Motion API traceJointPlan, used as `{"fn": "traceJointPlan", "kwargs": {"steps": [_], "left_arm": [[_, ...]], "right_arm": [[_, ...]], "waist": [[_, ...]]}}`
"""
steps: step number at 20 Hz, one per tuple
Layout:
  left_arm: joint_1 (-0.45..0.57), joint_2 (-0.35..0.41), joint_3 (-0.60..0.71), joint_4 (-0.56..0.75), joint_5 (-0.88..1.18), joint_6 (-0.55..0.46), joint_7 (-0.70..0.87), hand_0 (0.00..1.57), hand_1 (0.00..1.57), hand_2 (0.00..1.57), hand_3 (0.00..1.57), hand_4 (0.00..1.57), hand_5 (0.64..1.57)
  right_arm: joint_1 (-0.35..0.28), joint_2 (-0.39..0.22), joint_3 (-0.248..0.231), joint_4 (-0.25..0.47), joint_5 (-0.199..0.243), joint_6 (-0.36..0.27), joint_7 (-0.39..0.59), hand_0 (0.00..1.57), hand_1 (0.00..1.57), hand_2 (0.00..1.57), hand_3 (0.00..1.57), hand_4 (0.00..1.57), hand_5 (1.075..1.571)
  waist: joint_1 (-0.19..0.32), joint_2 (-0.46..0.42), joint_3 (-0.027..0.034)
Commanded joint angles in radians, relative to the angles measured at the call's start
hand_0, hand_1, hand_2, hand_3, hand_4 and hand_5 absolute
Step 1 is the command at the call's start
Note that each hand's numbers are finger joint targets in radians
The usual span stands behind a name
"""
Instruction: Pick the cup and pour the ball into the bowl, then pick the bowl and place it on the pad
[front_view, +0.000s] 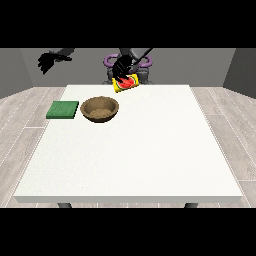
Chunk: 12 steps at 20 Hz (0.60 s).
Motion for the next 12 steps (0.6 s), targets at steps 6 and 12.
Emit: {"fn": "traceJointPlan", "kwargs": {"steps": [6,12], "left_arm": [[-0.03,0.059,0.088,-0.076,-0.012,-0.001,-0.079,1.45,1.45,1.57,1.57,1.54,1.136],[0.127,0.031,0.504,-0.243,0.434,0.263,-0.017,1.24,1.24,1.54,1.43,1.51,1.196]], "right_arm": [[-0.015,0.027,0.003,0.011,-0.013,-0.045,0.079,0.0,0.0,0.0,0.0,0.0,1.567],[0.012,0.006,-0.046,0.007,-0.032,-0.075,0.07,0.0,0.0,0.0,0.0,0.1,1.565]], "waist": [[0.058,-0.002,-0.0012],[0.164,0.007,-0.0116]]}}
